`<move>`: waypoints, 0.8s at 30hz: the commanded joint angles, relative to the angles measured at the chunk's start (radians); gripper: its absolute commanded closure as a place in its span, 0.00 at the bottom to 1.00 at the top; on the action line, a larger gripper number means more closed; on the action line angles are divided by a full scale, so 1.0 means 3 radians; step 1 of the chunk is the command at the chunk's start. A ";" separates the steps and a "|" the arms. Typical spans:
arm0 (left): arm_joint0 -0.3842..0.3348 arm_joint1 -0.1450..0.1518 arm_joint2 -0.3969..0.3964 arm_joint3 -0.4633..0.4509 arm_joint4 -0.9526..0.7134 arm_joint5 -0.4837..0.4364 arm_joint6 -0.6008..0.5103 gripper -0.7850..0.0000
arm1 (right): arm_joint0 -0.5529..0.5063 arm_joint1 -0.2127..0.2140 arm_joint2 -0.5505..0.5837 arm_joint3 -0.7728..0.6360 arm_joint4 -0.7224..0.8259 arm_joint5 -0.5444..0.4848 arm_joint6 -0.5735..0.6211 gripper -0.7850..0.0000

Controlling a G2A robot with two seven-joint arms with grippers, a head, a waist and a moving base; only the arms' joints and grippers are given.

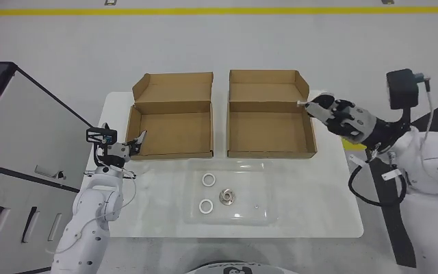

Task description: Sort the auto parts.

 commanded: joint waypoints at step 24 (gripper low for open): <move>0.0000 0.0000 0.0000 0.0000 0.0000 0.0000 0.0000 0.00 | 0.1334 0.0037 -0.1325 0.0899 -0.2037 -0.0138 0.0788 1.00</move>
